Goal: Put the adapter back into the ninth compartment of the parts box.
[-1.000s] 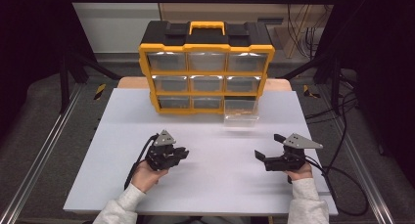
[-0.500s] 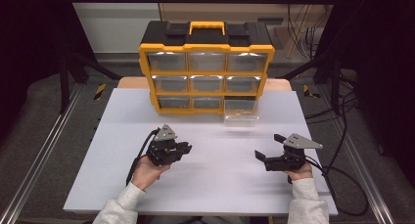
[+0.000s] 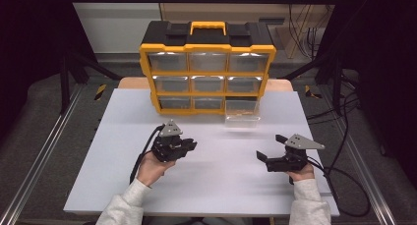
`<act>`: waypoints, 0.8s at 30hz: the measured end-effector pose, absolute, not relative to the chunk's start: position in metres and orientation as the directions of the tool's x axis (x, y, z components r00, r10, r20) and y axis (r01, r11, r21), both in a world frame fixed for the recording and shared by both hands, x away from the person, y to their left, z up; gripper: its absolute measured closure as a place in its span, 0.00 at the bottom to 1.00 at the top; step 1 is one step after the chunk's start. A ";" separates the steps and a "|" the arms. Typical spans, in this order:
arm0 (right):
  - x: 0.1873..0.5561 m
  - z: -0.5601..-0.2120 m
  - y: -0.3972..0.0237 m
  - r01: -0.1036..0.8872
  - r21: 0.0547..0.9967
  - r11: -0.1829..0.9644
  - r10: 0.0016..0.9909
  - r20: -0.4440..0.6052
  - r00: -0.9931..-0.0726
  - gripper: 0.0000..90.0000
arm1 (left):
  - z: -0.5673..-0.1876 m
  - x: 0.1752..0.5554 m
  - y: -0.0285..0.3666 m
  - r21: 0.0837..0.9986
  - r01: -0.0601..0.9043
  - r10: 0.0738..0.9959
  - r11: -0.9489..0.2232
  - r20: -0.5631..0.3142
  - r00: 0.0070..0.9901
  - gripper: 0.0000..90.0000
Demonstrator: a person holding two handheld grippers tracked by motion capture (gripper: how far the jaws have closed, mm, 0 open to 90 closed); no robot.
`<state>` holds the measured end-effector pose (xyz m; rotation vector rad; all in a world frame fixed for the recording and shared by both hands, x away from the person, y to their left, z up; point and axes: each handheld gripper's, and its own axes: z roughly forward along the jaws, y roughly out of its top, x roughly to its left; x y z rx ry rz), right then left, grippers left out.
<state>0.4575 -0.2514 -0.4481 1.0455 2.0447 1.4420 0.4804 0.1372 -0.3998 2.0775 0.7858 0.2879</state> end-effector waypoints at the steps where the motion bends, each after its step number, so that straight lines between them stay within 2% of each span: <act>1: 0.457 -0.448 -0.251 0.337 0.925 0.174 0.777 0.081 -0.624 0.00 | -0.399 0.481 0.136 0.802 0.424 0.627 -0.421 -0.081 0.775 0.84; 24: 0.458 -0.449 -0.251 0.336 0.925 0.175 0.775 0.082 -0.627 0.00 | -0.384 0.498 0.116 0.808 0.402 0.606 -0.431 -0.071 0.792 0.84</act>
